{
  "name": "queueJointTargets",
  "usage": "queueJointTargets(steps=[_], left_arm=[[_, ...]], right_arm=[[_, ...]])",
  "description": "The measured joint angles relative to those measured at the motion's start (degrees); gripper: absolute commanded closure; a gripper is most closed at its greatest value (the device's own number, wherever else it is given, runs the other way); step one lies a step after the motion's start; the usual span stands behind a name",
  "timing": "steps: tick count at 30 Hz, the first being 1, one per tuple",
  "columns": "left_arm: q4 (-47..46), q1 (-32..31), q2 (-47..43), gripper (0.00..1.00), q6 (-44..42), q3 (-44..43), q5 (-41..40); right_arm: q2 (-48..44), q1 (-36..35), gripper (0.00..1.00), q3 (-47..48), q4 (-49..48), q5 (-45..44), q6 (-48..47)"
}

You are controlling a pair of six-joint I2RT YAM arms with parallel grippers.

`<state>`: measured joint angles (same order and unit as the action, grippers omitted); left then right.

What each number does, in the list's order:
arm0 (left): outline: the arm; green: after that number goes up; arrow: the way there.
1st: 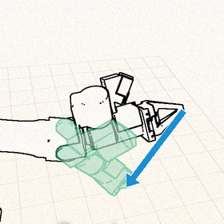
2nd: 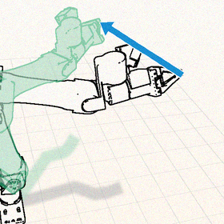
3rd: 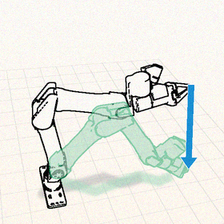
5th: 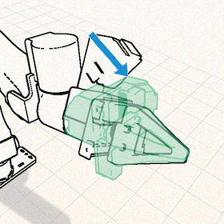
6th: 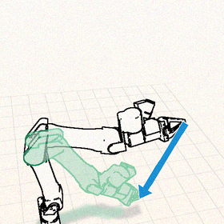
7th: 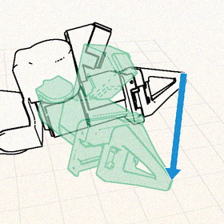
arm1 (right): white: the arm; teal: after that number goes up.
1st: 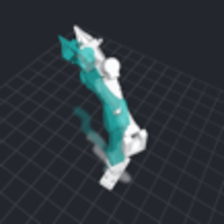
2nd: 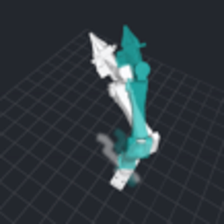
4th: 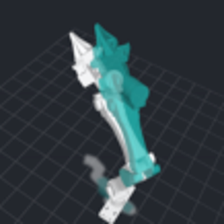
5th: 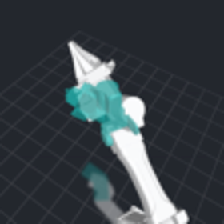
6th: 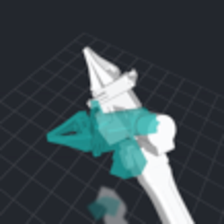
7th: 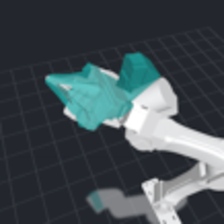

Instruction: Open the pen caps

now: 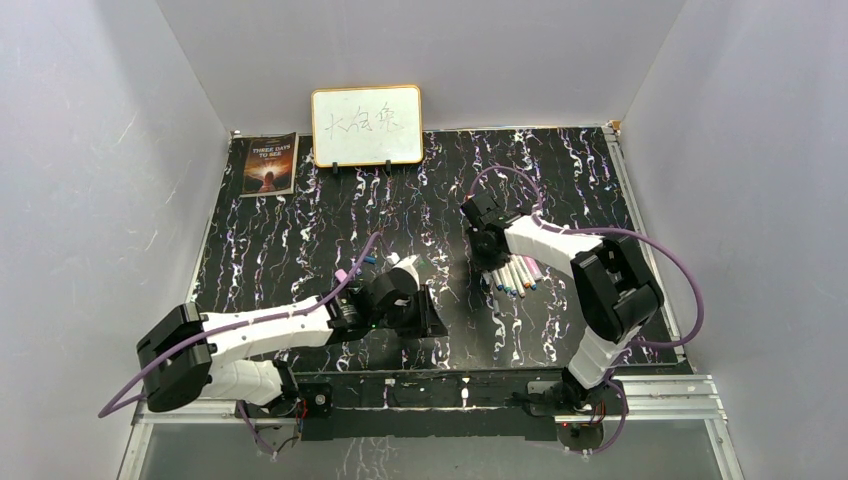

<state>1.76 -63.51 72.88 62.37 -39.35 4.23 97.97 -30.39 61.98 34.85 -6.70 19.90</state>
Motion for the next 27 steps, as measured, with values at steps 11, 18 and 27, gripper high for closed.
queueJointTargets(steps=[11, 18, 27], left_arm=[[10.14, 4.68, 0.68, 1.0, -3.21, -2.8, -5.27], [12.52, 13.88, 0.85, 0.99, -6.86, -3.56, -5.16], [13.84, 20.79, 6.43, 0.97, -12.24, -9.46, -5.11]], right_arm=[[0.46, -0.37, 0.72, -1.6, -0.31, -1.73, -0.55], [0.42, -0.5, 0.69, -2.01, -0.33, -1.44, -0.55], [-7.26, -0.74, 0.13, -2.38, -0.15, 2.36, -0.04]])
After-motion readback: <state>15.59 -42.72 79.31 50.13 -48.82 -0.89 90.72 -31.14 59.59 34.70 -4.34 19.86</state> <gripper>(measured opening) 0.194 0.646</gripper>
